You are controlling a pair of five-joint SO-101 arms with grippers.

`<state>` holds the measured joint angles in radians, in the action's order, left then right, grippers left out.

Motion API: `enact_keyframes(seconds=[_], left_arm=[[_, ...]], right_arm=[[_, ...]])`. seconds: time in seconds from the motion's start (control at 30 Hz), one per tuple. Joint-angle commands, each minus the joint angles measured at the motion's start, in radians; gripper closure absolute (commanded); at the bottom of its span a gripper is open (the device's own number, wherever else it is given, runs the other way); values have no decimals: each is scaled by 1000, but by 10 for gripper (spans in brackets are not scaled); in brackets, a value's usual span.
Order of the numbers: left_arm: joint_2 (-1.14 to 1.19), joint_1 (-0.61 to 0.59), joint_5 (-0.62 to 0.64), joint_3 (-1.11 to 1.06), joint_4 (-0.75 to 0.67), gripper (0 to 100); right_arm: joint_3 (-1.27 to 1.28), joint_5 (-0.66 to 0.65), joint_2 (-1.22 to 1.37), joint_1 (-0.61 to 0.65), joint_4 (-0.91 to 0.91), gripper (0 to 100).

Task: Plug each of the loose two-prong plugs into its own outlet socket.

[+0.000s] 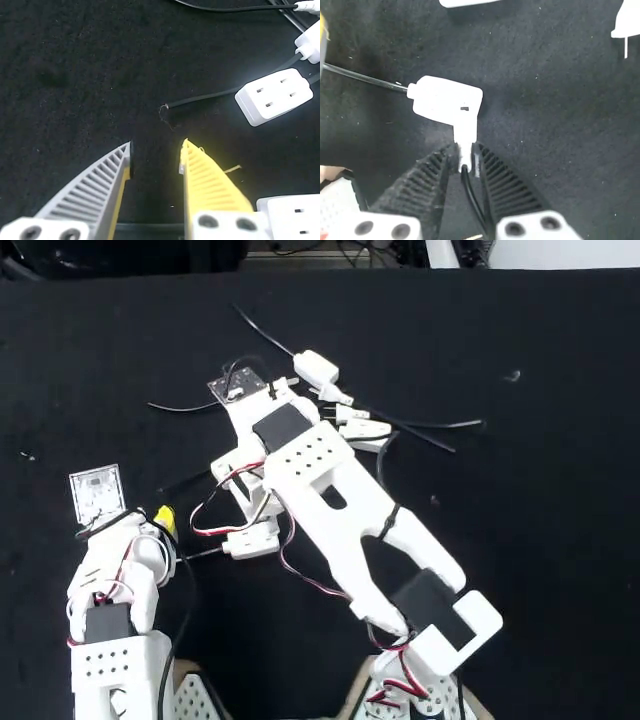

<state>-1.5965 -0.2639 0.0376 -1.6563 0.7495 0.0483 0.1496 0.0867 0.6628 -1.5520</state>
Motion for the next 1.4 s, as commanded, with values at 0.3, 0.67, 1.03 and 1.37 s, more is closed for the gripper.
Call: enact_keyframes(seconds=[0.3,0.67,1.03,1.37], left_arm=[[-9,-4,3,16,-17,830],[-9,-7,2,16,-17,830],[-9,-5,3,16,-18,830],[-9,-7,3,16,-20,830]], right_arm=[[51,9,-5,8,91,988],[51,25,-4,6,61,988],[41,31,99,6,60,988],[-84,31,165,14,20,988]])
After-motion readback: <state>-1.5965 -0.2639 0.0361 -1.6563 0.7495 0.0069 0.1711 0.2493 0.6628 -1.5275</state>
